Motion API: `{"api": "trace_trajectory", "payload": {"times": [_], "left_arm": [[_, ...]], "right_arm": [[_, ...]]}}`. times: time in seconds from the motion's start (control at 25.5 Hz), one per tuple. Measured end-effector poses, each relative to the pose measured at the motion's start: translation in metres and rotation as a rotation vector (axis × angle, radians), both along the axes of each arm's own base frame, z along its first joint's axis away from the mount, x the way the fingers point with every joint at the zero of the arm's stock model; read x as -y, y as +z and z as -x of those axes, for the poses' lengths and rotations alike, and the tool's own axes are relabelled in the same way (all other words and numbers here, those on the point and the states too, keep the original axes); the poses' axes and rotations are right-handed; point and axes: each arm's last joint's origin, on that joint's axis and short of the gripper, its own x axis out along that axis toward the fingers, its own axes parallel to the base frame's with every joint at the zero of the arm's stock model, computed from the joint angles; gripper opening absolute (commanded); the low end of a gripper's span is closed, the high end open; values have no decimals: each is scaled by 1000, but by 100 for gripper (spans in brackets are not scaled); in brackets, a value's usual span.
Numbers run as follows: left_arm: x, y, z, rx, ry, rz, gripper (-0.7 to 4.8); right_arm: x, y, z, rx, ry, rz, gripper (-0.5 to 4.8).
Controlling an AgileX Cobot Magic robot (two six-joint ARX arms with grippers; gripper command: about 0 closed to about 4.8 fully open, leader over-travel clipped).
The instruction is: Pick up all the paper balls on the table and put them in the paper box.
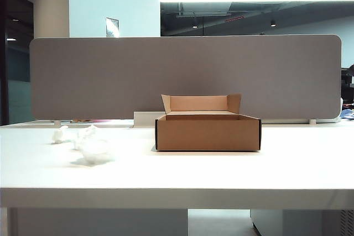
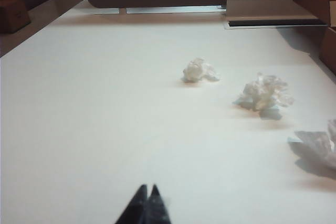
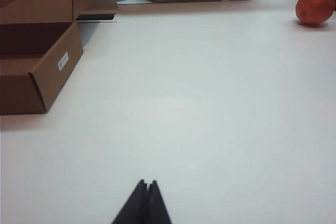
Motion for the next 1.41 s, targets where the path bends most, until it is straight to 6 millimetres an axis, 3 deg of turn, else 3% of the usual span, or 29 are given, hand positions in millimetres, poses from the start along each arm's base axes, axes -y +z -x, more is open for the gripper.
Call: {"api": "trace_trajectory", "payload": {"times": [0.98,1.41], "left_arm": [[0,0,0,0,0,0,-5],[2,15,0,130,-60,14,-5]], "right_arm": [[0,0,0,-5,0,-5,-5],[-7,10,-1,99,213,-104,32]]}}
